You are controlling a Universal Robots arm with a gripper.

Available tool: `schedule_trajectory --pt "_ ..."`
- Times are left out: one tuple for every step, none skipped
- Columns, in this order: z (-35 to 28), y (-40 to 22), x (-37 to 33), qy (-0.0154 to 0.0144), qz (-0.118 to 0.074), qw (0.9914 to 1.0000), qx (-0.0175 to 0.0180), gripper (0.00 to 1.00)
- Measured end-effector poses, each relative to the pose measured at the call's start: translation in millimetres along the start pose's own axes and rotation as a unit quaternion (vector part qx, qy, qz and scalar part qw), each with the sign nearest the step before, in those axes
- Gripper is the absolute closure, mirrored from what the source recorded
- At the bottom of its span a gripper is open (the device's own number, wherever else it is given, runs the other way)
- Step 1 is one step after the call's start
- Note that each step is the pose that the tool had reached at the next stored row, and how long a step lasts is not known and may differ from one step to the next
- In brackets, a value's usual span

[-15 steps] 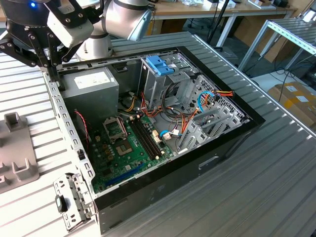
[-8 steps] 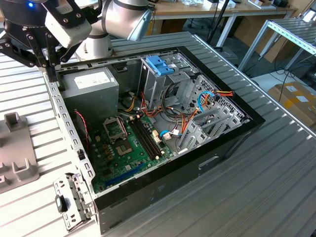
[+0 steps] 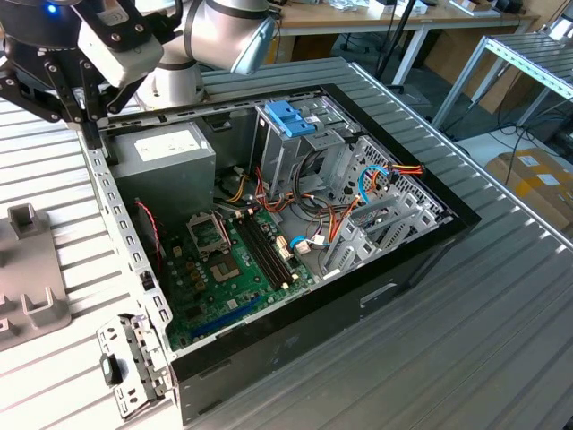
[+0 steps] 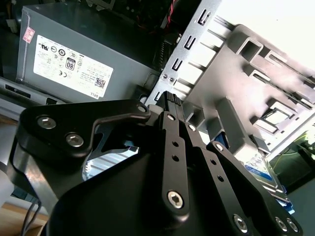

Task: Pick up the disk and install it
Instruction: 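Reach for the disk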

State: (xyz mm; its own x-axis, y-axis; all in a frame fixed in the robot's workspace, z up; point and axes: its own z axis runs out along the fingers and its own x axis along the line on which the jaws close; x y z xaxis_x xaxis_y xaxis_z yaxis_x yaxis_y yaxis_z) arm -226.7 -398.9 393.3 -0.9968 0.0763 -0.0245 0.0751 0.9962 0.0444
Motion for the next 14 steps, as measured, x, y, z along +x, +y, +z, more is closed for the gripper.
schedule_trajectory --pt "0.0 0.0 0.3 0.0 0.0 1.0 0.0 0.89" --pt "-0.1 0.0 0.7 0.0 0.0 1.0 0.0 0.89" --pt "-0.1 -0.1 1.2 0.0 0.0 1.0 0.0 0.89" --pt "-0.1 -0.1 1.7 0.0 0.0 1.0 0.0 0.89" --pt "-0.1 -0.1 2.1 0.0 0.0 1.0 0.0 0.89" --pt "-0.1 -0.2 2.5 0.0 0.0 1.0 0.0 0.89" --pt "-0.1 -0.2 2.8 0.0 0.0 1.0 0.0 0.89" --pt "-0.1 -0.2 3.1 0.0 0.0 1.0 0.0 0.89" --pt "-0.1 -0.3 3.6 0.0 0.0 1.0 0.0 0.89" --pt "-0.1 -0.3 4.2 0.0 0.0 1.0 0.0 0.89" --pt "-0.2 -0.4 4.7 0.0 0.0 1.0 0.0 0.89" --pt "-0.2 -0.4 5.0 0.0 0.0 1.0 0.0 0.89" --pt "-0.2 -0.4 5.4 0.0 0.0 1.0 0.0 0.89" --pt "-0.2 -0.4 5.7 0.0 0.0 1.0 0.0 0.89"
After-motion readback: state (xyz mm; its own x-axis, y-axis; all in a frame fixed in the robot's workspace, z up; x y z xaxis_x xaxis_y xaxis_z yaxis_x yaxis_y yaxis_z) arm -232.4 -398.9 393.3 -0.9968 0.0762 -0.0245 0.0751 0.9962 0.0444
